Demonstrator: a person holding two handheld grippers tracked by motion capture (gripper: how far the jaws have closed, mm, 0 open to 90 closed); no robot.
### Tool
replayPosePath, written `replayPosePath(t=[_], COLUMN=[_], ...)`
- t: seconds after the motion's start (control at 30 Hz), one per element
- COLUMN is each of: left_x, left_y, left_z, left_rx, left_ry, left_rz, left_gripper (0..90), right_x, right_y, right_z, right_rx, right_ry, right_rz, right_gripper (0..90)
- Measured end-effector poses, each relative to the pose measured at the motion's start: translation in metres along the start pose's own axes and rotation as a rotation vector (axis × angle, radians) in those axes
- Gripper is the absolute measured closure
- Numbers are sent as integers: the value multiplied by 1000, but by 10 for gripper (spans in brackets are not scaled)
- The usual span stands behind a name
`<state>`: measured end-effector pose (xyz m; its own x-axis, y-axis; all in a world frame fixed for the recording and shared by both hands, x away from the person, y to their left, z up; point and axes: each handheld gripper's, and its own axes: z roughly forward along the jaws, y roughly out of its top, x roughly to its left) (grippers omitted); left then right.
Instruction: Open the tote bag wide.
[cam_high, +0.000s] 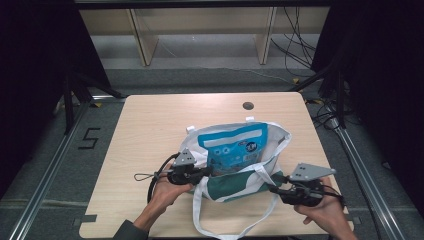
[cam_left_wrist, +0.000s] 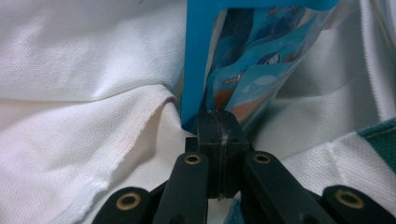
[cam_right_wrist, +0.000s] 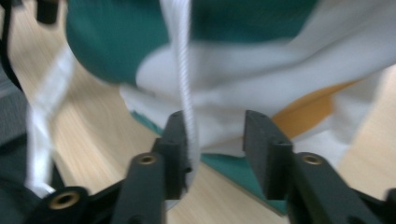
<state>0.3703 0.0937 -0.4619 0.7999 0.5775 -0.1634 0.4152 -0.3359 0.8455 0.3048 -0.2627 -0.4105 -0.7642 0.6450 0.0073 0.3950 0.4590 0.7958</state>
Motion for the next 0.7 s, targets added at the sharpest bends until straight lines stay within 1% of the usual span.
replayPosePath(t=[0.03,0.07,0.1,0.13,0.2,0.23,0.27,0.3,0.33,0.37,0.4,0.43,0.47,0.5,0.53,0.57,0.6,0.63,0.7], left_x=[0,0,0,0,-1,-2,-2,-1,-1,-1,-2,-2,-2,-2,-2,-2,-1,0,-1], left_y=[1,1,1,0,0,1,1,2,2,2,2,2,3,2,2,3,3,4,3], left_z=[-1,-1,-1,-1,-2,-4,-5,-6,-6,-6,-6,-5,-5,-5,-5,-6,-6,-6,-5], left_rx=[10,5,4,3,-6,-1,-5,-4,-8,-9,-13,-13,-12,-12,-11,-12,-10,-10,-14], left_ry=[-3,-1,1,7,16,28,25,23,23,24,32,26,28,27,28,29,25,23,28], left_rz=[3,4,4,5,12,24,30,19,14,13,21,26,28,31,31,32,56,57,48], left_gripper=[893,893,893,893,893,891,888,885,885,885,884,883,883,883,883,881,878,878,878], right_x=[-1,0,-1,-5,-13,-17,-18,-21,-24,-26,-31,-36,-41,-47,-53,-57,-61,-63,-66], right_y=[4,8,12,16,23,26,28,31,35,39,41,45,49,53,57,60,63,66,71], right_z=[-9,-19,-26,-32,-39,-42,-45,-47,-47,-47,-47,-46,-45,-44,-40,-38,-33,-29,-19], right_rx=[-16,-41,-69,-85,-107,-126,-133,-152,-176,-176,-193,-206,-213,-208,-232,-222,-252,-233,-200], right_ry=[0,-26,-46,-54,-56,-50,-24,-30,-82,-118,-146,-164,-185,-217,-228,-200,-197,-188,-216], right_rz=[3,28,26,15,42,57,90,82,85,95,86,96,107,102,116,146,155,152,138], right_gripper=[571,562,557,549,547,546,546,541,521,513,509,506,501,485,478,476,474,475,506])
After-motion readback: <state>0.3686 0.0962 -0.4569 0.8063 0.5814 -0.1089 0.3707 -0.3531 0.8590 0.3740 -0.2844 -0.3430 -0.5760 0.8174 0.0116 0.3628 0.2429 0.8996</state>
